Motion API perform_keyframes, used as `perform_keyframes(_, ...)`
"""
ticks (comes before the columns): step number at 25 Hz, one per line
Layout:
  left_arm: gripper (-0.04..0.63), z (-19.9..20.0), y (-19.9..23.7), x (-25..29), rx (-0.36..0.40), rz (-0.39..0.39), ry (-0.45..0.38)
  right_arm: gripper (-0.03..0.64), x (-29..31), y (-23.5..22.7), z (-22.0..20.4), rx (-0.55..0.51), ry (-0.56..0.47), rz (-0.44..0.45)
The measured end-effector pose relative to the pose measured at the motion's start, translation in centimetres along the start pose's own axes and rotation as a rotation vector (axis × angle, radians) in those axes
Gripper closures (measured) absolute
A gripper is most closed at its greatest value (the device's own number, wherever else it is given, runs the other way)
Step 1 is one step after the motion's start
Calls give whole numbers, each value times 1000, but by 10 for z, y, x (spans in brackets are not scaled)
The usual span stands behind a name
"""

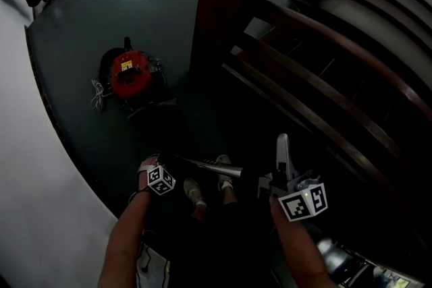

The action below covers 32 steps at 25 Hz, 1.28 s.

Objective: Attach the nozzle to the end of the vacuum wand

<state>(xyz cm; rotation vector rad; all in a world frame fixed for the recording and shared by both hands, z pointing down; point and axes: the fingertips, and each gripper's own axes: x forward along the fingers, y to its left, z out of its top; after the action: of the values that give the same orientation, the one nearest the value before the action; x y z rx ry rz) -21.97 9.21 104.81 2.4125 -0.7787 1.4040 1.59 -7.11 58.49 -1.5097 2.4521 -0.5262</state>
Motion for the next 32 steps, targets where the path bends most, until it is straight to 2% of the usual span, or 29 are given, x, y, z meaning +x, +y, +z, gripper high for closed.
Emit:
perform_keyframes(3, 463, 2, 2, -1, -27, -1, 11, 448, -8, 12, -23, 154, 7, -67)
perform_keyframes(6, 460, 8, 6, -4, -58, -9, 23, 448, -14, 25, -23, 203, -25, -95)
perform_keyframes(9, 453, 20, -5, -8, -69, -43, 9, 448, -7, 38, -22, 170, -27, -29)
perform_keyframes(12, 335, 33, -1, -7, -67, -72, -12, 448, 6, 49, -22, 146, -14, 59)
perform_keyframes(15, 268, 42, 7, -14, -67, -72, -13, 448, 16, 50, -22, 176, 4, 81)
perform_keyframes(18, 264, 48, 20, -41, -100, -14, -40, 448, 21, 59, -21, 209, 27, 104)
perform_keyframes(19, 240, 51, 24, -51, -104, 1, -46, 448, 24, 65, -22, 212, 36, 118)
perform_keyframes(21, 233, 68, 29, -73, -83, 17, -81, 448, 29, 74, -24, 222, 54, 140)
perform_keyframes(24, 233, 116, 30, -111, -9, 48, -161, 448, 36, 89, -29, 243, 86, 164)
perform_keyframes(27, 249, 161, 31, -152, 24, 91, -247, 448, 42, 111, -30, 271, 114, 204)
perform_keyframes(28, 311, 169, 34, -163, 23, 114, -266, 448, 45, 119, -28, 287, 118, 221)
perform_keyframes(29, 416, 173, 38, -173, 9, 141, -276, 449, 48, 126, -25, 302, 119, 240)
perform_keyframes(30, 479, 172, 44, -179, -15, 165, -274, 448, 51, 132, -20, 310, 116, 258)
perform_keyframes(32, 480, 163, 57, -184, -75, 203, -259, 448, 58, 142, -4, 302, 98, 289)
